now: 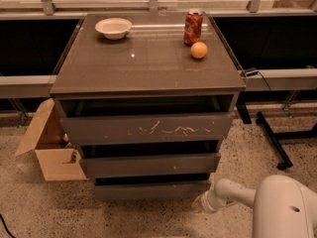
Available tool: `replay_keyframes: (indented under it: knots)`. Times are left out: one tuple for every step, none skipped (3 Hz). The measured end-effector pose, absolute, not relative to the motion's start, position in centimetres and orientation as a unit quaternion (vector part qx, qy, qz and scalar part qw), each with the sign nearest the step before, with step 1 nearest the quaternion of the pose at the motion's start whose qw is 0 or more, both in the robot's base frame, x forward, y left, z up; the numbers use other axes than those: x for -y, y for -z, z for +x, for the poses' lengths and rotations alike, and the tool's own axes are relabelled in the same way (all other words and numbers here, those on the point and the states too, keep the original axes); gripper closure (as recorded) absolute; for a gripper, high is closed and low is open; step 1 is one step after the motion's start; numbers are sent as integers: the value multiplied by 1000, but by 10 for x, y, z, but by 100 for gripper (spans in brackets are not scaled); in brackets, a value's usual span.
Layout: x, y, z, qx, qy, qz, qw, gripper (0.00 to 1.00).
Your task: Close bottom drawer
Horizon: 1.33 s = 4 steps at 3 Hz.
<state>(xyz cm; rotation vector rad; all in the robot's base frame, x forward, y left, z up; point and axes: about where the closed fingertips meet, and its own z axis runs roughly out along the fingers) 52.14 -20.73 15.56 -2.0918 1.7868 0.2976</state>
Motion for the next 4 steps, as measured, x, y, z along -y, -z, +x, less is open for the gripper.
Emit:
replay_keyframes:
  knots:
    - [213, -156, 535, -639, -101, -737, 196, 38]
    - [220, -151, 547, -645, -104, -730, 200, 15]
    - [234, -156, 551, -652, -98, -724, 206, 0]
    - [249, -168, 533, -657, -97, -717, 212, 0]
